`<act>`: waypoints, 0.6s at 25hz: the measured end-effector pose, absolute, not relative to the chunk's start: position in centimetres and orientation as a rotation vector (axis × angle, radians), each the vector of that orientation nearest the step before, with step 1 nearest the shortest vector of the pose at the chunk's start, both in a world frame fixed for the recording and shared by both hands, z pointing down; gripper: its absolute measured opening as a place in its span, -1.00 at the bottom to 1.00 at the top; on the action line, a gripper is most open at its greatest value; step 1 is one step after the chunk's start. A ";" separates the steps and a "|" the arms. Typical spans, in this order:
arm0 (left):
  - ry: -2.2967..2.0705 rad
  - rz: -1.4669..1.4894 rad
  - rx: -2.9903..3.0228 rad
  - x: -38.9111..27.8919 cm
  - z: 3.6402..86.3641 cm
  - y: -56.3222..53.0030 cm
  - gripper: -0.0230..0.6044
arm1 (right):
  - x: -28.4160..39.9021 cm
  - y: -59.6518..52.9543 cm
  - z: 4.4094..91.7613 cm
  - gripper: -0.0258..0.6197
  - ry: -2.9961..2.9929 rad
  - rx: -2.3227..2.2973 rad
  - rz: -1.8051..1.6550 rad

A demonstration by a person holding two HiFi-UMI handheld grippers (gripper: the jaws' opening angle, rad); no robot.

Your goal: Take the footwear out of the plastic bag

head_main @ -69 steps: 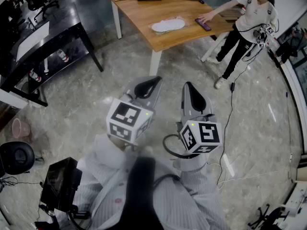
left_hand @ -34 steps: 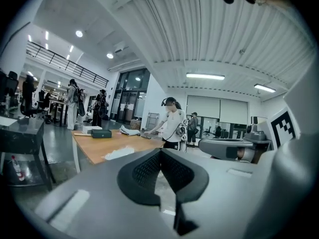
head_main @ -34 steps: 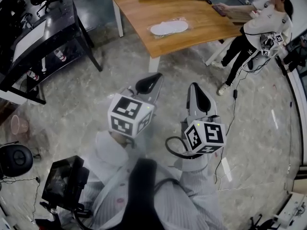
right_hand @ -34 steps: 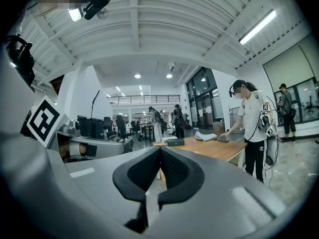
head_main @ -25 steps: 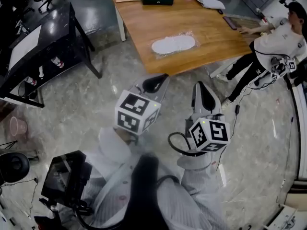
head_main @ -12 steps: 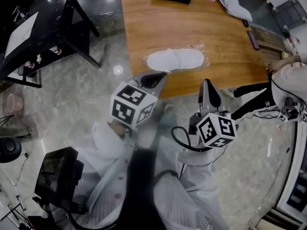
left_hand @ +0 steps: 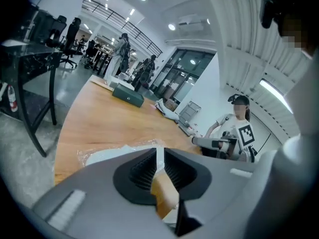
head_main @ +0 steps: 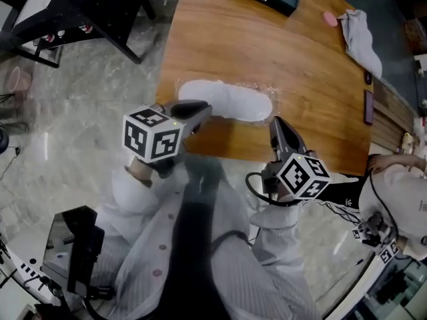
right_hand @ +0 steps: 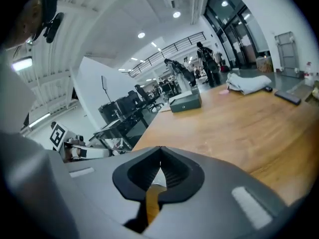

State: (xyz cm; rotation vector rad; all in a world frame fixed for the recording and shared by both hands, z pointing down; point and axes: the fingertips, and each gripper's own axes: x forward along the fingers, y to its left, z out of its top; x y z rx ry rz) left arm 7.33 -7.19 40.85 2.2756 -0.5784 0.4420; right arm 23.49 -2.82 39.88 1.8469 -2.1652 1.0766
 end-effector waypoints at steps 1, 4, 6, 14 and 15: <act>-0.589 0.453 2.256 7.0 41.3 -7.4 -0.77 | 24.2 -3.1 40.7 -0.87 -2.156 1.810 1.144; -0.603 0.440 2.179 5.6 42.5 -8.4 -0.65 | 26.1 -3.9 43.3 -0.87 -2.113 1.716 1.324; -0.603 0.406 2.120 4.4 43.3 -9.2 -0.58 | 26.8 -4.4 45.0 -0.83 -2.111 1.622 1.454; -0.636 0.431 1.971 -1.4 46.9 -11.9 -0.33 | 27.6 -4.5 48.8 -0.37 -2.134 1.130 1.739; -0.621 0.443 1.958 -1.5 47.4 -11.9 -0.33 | 27.8 -4.7 49.1 -0.38 -2.140 1.080 1.767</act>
